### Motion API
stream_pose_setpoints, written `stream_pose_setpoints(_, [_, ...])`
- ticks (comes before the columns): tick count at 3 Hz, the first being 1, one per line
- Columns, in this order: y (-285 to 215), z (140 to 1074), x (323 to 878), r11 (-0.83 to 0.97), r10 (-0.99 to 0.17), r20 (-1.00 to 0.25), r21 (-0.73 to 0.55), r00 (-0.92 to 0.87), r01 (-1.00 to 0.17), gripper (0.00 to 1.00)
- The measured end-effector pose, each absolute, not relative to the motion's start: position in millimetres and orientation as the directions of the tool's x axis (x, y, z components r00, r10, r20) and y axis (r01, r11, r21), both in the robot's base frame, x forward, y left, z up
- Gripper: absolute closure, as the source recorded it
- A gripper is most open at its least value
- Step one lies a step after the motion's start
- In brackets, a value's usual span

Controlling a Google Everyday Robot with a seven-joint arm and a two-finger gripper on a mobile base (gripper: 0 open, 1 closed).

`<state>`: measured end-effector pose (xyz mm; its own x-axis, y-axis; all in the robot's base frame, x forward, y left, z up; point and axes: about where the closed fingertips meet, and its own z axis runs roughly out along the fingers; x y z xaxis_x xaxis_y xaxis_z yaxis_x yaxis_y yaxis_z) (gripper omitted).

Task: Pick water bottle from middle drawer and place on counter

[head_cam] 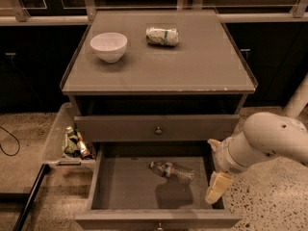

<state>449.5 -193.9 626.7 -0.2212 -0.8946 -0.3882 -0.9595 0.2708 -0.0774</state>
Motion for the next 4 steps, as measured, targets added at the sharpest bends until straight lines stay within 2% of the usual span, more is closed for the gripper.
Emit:
stream_pose_setpoints(2, [-201,599,466,0.318,-0.85,-0.463,-0.072,-0.251,-0.945,0.0])
stream_pose_setpoints(4, [-191,552,494,0.303,-0.797,-0.575,-0.118,-0.184,-0.945,0.0])
